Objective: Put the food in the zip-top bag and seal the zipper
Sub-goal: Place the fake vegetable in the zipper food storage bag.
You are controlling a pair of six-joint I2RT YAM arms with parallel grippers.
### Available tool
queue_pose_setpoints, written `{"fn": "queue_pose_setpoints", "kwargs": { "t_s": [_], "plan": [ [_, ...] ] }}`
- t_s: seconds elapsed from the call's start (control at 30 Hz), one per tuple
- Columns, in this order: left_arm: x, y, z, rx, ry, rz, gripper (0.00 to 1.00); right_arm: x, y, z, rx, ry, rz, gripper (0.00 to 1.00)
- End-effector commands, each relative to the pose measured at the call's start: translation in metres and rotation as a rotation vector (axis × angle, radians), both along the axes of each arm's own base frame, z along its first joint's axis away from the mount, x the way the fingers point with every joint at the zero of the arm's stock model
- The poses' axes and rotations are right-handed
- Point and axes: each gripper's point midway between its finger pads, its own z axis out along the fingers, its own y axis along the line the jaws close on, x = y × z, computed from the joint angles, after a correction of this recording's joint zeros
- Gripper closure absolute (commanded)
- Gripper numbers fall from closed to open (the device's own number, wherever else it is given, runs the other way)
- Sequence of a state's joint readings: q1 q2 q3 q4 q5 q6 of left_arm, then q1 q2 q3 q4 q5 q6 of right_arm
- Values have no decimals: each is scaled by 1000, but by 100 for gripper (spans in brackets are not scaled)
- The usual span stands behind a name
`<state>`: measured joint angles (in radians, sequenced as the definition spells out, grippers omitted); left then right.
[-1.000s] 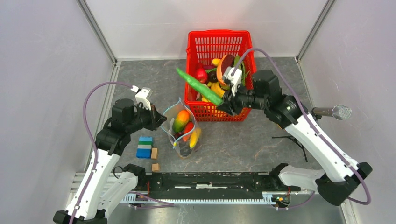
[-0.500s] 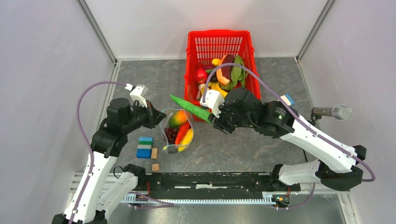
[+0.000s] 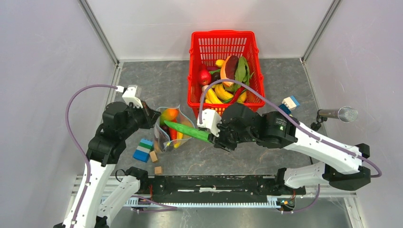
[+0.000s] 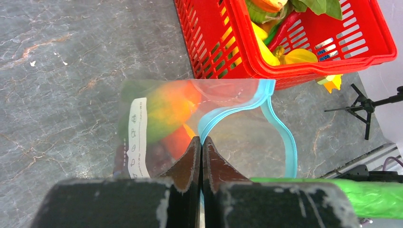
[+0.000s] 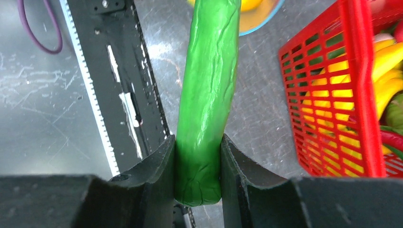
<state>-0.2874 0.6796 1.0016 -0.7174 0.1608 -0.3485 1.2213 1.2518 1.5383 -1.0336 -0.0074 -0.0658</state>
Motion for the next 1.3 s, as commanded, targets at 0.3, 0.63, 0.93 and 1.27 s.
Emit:
{"fn": "queue_pose_setpoints", "kwargs": {
  "t_s": [0.3,0.63,0.93,1.27],
  "plan": [
    [-9,-19,31,-79,-80,-111,98,33,37,-21,-103,3,-192,98],
    [-7,-22,15,-91,-30,-112,98,63,93,-12,-135,19,-328,96],
    [-6,-26,7,-78,-16,-134,98,56,70,-46,-293,12,-280,90],
    [-9,-36,7,-128,-4,-172,98,92,138,-38,-76,52,-347,84]
  ]
}}
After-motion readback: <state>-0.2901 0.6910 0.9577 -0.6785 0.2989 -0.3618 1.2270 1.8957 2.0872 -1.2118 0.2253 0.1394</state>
